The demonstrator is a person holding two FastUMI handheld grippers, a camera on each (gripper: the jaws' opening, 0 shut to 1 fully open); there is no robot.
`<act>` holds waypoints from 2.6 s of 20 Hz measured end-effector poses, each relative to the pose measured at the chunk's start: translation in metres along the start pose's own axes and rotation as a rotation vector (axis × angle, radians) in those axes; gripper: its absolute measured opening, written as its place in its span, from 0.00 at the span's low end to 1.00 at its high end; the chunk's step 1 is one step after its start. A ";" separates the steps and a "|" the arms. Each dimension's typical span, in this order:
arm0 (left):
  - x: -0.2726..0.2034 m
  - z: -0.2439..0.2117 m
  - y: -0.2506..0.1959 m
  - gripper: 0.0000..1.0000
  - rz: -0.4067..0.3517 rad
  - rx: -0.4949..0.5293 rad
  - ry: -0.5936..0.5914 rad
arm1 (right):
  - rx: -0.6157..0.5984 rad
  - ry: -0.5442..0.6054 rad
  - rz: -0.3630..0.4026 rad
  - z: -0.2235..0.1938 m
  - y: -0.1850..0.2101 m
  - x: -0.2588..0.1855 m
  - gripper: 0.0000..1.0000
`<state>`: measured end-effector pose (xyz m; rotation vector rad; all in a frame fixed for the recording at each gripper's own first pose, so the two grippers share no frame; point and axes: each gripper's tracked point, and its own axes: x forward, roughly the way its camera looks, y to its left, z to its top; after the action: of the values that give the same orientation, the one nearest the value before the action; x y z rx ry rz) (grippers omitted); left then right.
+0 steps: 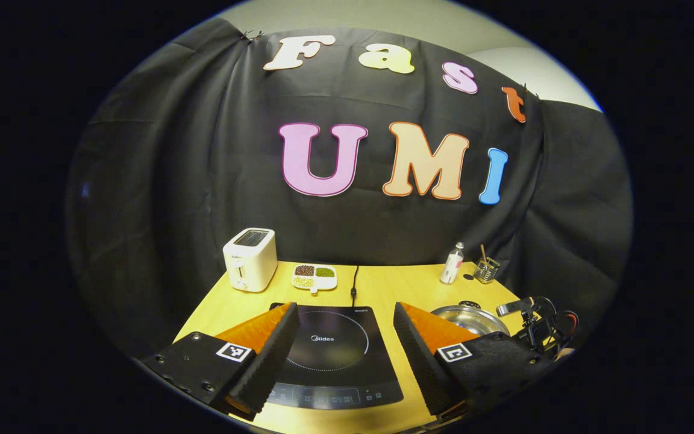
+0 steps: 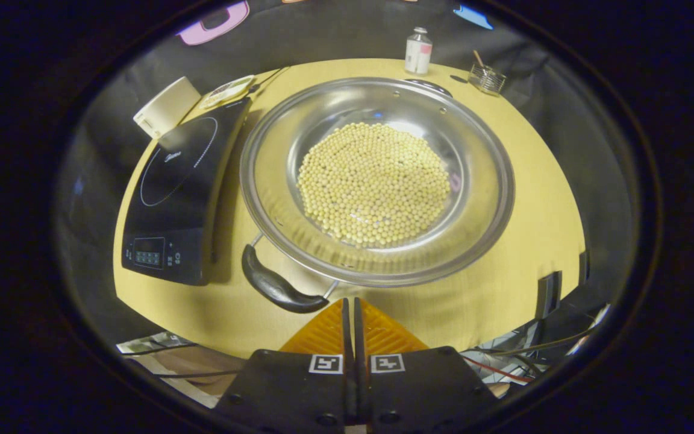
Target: First push the handle of the pot to place it horizontally, then grasp the pot with both hands and set it on the induction cooktop.
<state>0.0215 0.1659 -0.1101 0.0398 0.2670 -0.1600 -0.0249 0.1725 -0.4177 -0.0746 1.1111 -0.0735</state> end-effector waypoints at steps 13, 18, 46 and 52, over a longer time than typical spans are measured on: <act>-0.011 -0.004 0.034 0.96 0.059 -0.019 -0.019 | 0.088 0.034 0.075 0.031 0.042 0.002 0.02; -0.013 -0.007 0.045 0.96 0.083 -0.034 -0.019 | 0.181 0.045 0.119 0.050 0.066 0.008 0.02; -0.001 -0.032 0.072 0.96 0.094 -0.086 0.040 | 0.265 0.052 0.128 0.113 0.118 0.029 0.02; 0.006 -0.039 0.062 0.96 0.063 -0.117 0.060 | 0.227 0.062 0.178 0.103 0.116 0.007 0.03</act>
<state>0.0272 0.2283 -0.1483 -0.0631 0.3347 -0.0809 0.0729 0.2895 -0.3901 0.2309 1.1602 -0.0424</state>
